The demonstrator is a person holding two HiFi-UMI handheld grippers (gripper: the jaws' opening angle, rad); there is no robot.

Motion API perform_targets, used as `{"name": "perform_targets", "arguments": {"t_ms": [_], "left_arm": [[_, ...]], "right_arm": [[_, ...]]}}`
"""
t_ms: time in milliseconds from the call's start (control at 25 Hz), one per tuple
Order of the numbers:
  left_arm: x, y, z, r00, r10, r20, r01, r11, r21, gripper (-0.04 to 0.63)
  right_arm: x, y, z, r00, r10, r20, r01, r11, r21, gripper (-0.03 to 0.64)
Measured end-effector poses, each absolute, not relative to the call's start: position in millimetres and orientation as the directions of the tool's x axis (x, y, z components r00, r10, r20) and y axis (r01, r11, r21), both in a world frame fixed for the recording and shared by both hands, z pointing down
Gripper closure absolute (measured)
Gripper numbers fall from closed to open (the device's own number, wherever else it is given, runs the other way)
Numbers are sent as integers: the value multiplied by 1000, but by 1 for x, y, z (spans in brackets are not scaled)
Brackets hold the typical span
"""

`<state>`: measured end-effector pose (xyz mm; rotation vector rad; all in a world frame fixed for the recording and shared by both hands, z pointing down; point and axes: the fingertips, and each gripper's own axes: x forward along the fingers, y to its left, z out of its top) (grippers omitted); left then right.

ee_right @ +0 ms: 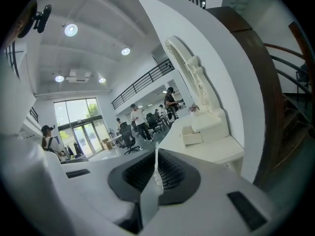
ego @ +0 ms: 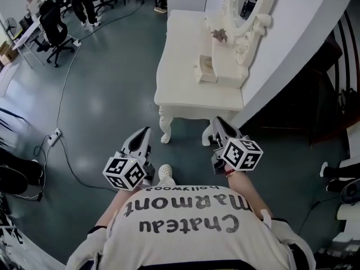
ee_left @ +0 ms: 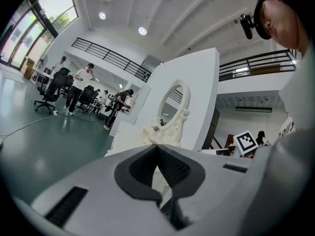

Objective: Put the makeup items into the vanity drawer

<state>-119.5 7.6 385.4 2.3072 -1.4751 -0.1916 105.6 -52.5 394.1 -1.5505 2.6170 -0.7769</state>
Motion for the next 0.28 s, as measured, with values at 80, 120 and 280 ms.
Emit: {"name": "perform_targets", "arguments": {"t_ms": [80,120,280], "left_arm": [[-120,8,383,435,-896,93,-842,-368,395,588],[-120,8,382,435,-896,93,-842,-368,396,588],[-121,9,380,434,-896,90,-842,-368,395,588]], "right_arm": [[106,-51,392,-511,-825,242,-823,390,-413,577],[106,-51,392,-511,-825,241,-823,390,-412,577],[106,-49,390,-511,-825,243,-825,390,-409,577]]}}
